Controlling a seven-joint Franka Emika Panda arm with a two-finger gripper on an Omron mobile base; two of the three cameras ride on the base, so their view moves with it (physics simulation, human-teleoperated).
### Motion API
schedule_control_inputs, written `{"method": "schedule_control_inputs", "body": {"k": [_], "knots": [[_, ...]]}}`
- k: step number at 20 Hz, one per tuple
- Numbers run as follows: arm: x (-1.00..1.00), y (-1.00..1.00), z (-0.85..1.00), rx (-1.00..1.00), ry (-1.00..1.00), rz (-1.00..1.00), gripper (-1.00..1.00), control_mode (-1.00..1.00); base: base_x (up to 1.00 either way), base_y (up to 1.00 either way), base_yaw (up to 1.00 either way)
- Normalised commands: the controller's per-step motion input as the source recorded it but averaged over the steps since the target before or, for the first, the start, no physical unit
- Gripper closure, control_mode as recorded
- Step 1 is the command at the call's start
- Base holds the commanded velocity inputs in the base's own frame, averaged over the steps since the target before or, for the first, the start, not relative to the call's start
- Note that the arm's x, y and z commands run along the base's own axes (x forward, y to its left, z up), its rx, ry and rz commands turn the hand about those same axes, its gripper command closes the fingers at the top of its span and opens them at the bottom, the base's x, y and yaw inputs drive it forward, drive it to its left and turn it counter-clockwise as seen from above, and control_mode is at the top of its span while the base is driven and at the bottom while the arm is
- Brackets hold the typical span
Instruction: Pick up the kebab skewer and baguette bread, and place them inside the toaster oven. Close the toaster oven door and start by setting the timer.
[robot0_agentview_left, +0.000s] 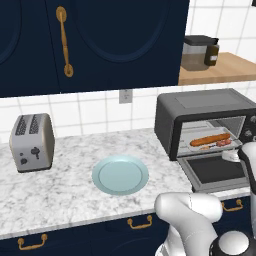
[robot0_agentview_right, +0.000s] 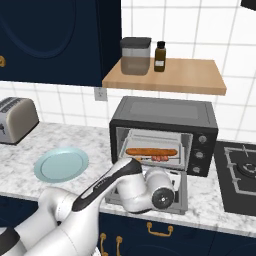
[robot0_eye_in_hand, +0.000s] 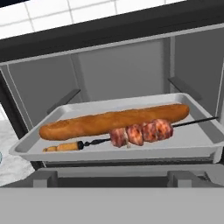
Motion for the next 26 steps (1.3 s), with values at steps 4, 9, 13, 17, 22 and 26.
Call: {"method": "schedule_control_inputs", "body": {"k": [4, 9, 13, 17, 22, 26], "knots": [[0.01, 0.06, -0.13, -0.1, -0.05, 0.07, -1.0, -1.0, 0.0, 0.0, 0.0], [0.03, 0.0, -0.01, -0.04, -0.06, 0.04, -1.0, -1.0, 0.0, 0.0, 0.0], [0.25, 0.0, 0.0, 0.0, -0.01, -0.04, -1.0, -1.0, 0.0, 0.0, 0.0], [0.2, 0.0, -0.08, 0.0, 0.0, -0.11, -1.0, -1.0, 0.0, 0.0, 0.0], [0.0, 0.0, -0.06, 0.0, 0.0, -0.09, -1.0, -1.0, 0.0, 0.0, 0.0], [0.17, 0.0, -0.01, 0.0, 0.0, 0.0, -1.0, -1.0, 0.0, 0.0, 0.0]]}}
